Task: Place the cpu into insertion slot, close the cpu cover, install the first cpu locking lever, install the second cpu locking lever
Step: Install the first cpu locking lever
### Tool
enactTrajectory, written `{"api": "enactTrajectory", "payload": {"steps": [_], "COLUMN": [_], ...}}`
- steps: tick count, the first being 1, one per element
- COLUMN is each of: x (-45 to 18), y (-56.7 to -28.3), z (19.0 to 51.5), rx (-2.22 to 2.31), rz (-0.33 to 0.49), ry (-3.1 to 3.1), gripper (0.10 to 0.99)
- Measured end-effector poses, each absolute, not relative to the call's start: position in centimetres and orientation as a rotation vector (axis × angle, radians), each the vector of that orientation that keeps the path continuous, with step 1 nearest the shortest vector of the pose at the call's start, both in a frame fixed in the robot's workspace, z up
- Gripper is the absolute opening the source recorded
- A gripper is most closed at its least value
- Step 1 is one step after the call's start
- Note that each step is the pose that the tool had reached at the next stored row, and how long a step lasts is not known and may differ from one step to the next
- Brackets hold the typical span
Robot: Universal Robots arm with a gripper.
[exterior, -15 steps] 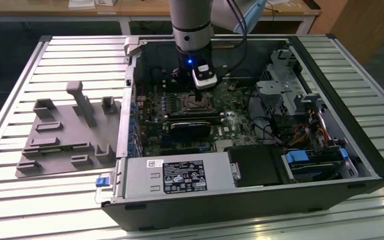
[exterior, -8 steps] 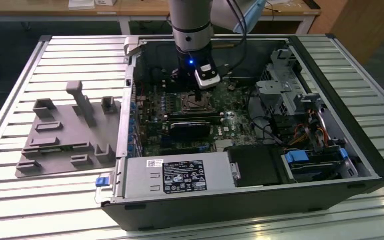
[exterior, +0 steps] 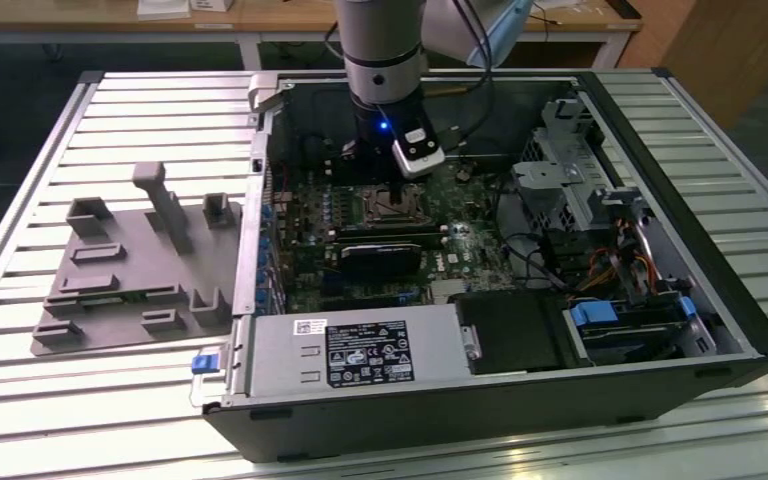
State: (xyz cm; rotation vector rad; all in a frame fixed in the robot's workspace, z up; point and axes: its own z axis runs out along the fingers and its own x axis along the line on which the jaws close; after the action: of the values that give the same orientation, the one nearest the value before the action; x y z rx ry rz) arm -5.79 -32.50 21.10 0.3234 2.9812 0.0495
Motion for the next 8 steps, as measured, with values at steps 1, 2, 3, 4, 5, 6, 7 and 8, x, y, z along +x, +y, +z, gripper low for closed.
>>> {"api": "enactTrajectory", "payload": {"steps": [1, 2, 3, 4, 5, 6, 7, 8], "x": [-5.82, -5.83, -5.83, -5.83, -5.84, -5.84, -5.84, -5.84], "y": [-32.50, -32.50, -32.50, -32.50, -32.51, -32.50, -32.50, -32.50], "z": [21.10, 21.10, 21.10, 21.13, 21.18, 21.27, 21.41, 21.59], "rx": [0.323, 0.323, 0.323, 0.323, 0.323, 0.323, 0.323, 0.323], "rz": [0.048, 0.046, 0.046, 0.046, 0.046, 0.046, 0.046, 0.046], "ry": [2.981, 2.981, 2.981, 2.981, 2.981, 2.981, 2.981, 2.981], "gripper": [0.102, 0.102, 0.102, 0.102, 0.102, 0.102, 0.102, 0.102]}}
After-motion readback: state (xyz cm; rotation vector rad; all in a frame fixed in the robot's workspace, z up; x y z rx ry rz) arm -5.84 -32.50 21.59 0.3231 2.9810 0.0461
